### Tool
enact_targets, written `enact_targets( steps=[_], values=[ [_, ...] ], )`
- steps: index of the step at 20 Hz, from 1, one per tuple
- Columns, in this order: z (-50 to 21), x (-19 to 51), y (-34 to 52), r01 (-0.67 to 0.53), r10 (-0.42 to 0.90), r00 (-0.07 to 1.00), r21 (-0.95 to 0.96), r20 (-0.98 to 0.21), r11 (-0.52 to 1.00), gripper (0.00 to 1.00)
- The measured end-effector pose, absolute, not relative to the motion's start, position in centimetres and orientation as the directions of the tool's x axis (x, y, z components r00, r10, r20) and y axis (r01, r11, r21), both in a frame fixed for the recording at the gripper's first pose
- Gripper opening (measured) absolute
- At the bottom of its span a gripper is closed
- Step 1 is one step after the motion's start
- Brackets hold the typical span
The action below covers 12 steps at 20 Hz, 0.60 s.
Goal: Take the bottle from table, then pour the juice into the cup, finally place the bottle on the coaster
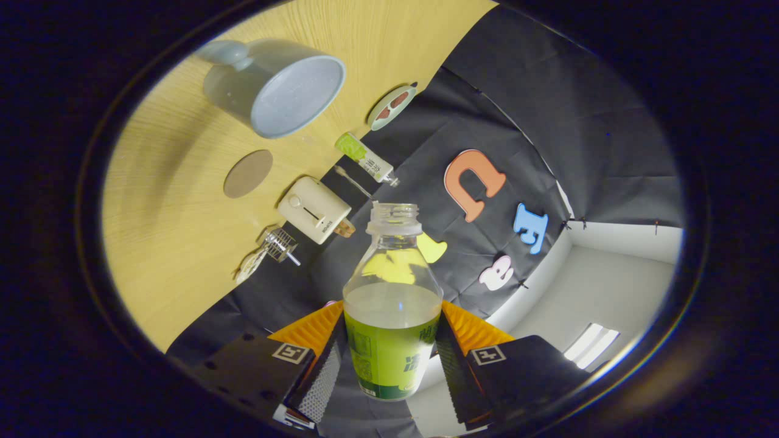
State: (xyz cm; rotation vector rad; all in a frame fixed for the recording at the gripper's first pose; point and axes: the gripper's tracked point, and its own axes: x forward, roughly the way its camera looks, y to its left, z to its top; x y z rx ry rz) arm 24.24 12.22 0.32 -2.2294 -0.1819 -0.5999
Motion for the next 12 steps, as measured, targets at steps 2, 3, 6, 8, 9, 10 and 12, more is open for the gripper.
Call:
enact_targets(
  steps=[2,3,6,8,9,10,12],
  values=[
    [0.31,24.22,12.24,0.32,-0.061,0.874,-0.667,0.482,-0.672,0.81],
    [0.41,24.22,12.27,0.32,-0.063,0.873,-0.665,0.484,-0.675,0.81],
    [0.03,24.22,12.5,0.335,-0.049,0.874,-0.672,0.484,-0.661,0.81],
    [0.03,24.24,12.62,0.331,-0.052,0.874,-0.67,0.483,-0.665,0.81],
    [-0.09,24.1,12.76,0.331,-0.052,0.873,-0.668,0.484,-0.667,0.81],
    [-0.23,24.08,12.77,0.331,-0.049,0.875,-0.669,0.482,-0.666,0.81],
    [-0.42,24.16,12.64,0.326,-0.057,0.874,-0.669,0.483,-0.668,0.81]
  ],
)
